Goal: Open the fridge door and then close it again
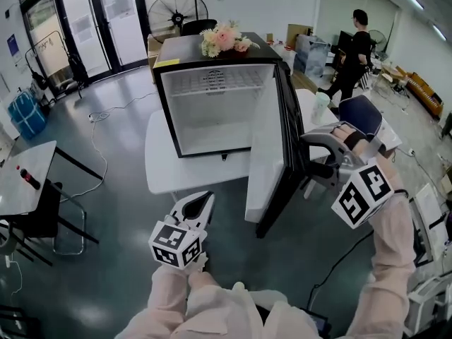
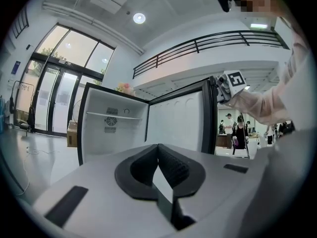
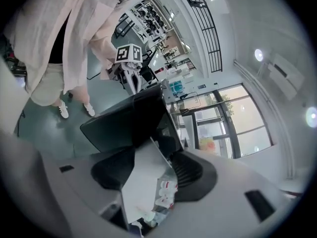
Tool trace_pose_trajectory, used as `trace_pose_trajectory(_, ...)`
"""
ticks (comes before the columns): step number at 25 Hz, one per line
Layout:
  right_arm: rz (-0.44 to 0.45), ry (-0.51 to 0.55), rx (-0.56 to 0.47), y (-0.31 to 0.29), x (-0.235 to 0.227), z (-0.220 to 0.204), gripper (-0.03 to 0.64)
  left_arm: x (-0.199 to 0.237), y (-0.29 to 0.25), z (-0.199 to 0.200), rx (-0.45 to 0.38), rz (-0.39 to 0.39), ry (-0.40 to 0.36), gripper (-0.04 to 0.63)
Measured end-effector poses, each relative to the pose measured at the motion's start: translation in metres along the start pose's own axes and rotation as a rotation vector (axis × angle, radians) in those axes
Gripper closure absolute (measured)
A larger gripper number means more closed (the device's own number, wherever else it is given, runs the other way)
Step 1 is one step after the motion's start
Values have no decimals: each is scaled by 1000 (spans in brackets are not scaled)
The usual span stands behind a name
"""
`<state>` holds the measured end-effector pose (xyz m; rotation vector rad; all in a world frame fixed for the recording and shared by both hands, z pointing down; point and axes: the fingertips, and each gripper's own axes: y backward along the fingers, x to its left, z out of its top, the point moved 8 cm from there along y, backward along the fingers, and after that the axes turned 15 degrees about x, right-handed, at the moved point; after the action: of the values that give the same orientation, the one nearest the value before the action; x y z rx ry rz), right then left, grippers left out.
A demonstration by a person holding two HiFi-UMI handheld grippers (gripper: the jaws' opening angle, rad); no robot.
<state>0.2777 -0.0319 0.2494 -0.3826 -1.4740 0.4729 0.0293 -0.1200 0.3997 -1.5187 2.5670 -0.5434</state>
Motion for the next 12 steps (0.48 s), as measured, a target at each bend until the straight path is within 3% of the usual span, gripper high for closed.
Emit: trace_pose_trajectory(12, 8, -2, -48, 12, 12, -39, 373, -8, -3, 0, 11, 2, 0, 584)
